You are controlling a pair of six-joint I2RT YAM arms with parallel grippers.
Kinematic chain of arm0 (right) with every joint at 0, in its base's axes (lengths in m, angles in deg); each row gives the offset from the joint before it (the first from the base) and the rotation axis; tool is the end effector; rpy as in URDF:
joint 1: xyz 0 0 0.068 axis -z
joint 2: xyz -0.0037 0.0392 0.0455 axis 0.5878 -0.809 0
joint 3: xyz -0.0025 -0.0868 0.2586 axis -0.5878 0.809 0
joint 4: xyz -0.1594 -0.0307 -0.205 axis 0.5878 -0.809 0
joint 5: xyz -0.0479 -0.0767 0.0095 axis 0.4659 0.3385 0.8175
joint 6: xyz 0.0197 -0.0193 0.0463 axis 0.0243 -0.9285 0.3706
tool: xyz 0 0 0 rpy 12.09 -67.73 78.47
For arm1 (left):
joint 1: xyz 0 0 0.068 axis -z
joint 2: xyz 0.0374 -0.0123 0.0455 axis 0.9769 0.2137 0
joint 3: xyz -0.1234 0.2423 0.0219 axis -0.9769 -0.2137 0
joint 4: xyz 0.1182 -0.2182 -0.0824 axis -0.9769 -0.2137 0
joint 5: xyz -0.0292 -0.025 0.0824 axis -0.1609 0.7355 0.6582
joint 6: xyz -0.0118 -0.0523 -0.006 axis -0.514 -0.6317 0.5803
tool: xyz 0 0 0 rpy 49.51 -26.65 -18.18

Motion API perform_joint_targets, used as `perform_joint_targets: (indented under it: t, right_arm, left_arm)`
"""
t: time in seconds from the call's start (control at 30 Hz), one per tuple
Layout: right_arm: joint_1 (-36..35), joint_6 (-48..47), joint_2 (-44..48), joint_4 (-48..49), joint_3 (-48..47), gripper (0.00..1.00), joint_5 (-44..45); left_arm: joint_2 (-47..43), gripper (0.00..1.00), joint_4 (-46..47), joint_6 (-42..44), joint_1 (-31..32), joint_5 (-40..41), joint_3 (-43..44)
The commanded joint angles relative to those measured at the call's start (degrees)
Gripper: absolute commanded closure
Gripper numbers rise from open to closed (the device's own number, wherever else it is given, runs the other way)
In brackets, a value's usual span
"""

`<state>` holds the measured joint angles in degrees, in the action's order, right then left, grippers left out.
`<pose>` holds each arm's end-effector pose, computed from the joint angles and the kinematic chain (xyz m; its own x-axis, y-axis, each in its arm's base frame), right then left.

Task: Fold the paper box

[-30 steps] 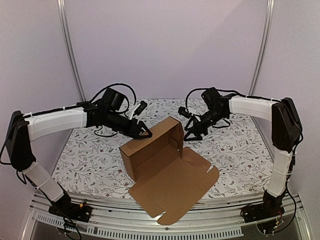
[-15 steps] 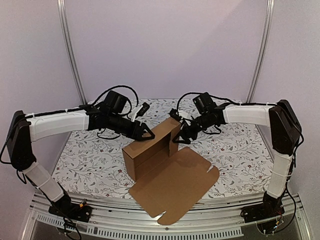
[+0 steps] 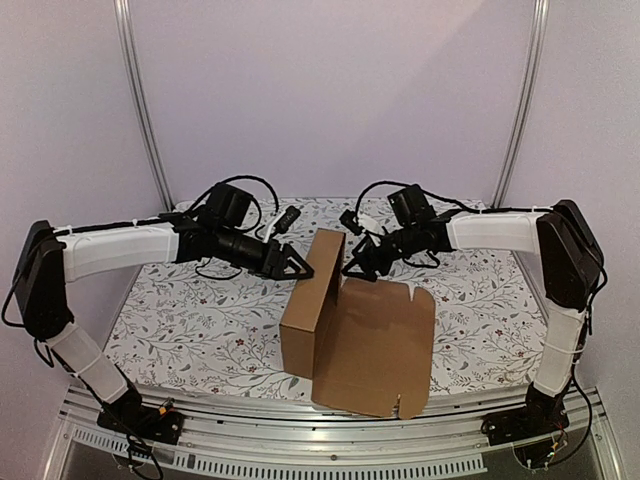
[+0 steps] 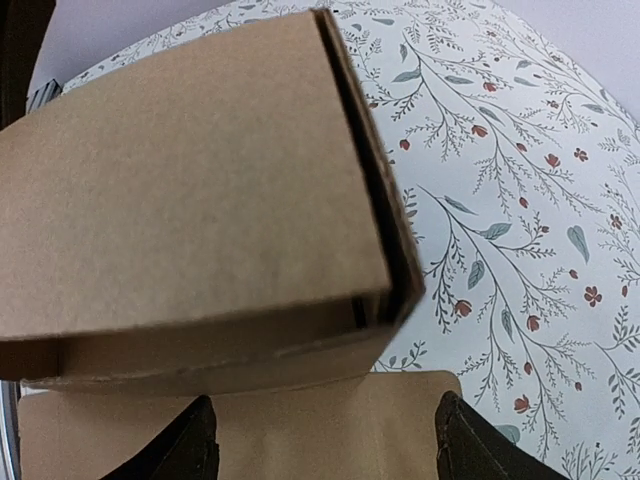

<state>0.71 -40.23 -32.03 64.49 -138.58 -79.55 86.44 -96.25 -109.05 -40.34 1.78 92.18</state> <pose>0.3374 0.2605 0.2053 -0.3152 -0.5309 -0.7866 -0.9222 0.3671 0.1218 0.2630 -0.2279 0.2514 -0.8032 0.2447 -0.5432 0.5877 0.4751 -0.6549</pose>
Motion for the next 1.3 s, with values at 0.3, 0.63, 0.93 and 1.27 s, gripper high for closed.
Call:
perform_joint_targets:
  t: [0.3,0.63,0.93,1.27]
  right_arm:
    - [-0.04,-0.01,-4.73,1.07,-8.28,0.27,-2.69]
    - [-0.04,-5.36,-13.70,-9.19,-22.48,0.26,-9.84]
    - [-0.05,-10.61,-21.44,-12.64,-35.09,0.36,-15.99]
    - [-0.14,-7.88,-26.42,-14.11,-40.41,0.36,-17.09]
  left_arm:
    - [4.63,0.46,2.73,-0.43,-2.77,-4.12,-1.17]
    - [7.12,0.45,1.23,3.09,-6.93,-6.73,1.63]
    - [11.88,0.45,2.62,4.01,-10.82,-14.18,5.91]
    - [14.94,0.46,1.66,3.74,-13.59,-13.10,10.96]
